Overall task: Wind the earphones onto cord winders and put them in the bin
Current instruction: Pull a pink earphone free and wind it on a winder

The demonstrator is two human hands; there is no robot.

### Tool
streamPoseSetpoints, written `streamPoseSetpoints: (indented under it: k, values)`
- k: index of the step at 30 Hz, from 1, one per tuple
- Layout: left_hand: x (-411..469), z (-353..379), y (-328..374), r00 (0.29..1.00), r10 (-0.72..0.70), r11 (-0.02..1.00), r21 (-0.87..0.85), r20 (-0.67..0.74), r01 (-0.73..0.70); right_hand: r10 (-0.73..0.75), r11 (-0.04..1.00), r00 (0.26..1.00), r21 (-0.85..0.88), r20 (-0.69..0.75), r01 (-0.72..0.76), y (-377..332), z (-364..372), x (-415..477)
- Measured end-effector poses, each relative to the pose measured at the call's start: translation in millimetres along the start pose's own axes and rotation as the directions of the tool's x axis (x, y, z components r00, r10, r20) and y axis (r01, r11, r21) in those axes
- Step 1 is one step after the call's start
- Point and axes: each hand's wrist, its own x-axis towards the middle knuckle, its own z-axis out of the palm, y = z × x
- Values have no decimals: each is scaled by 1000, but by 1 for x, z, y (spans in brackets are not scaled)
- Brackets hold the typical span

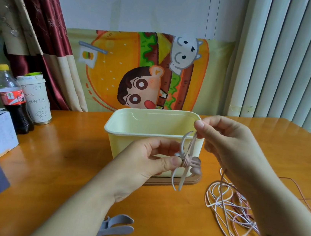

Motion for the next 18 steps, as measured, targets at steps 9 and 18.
streamPoseSetpoints:
  k: [9,18]
  values:
    - [-4,-2,8,1000,-15,994,105,-7,16,-30,998,998,-49,-46,28,5,4,1]
    - [-8,-3,15,996,-25,1000,15,89,24,201,922,963,297,180,-248,9,-2,3]
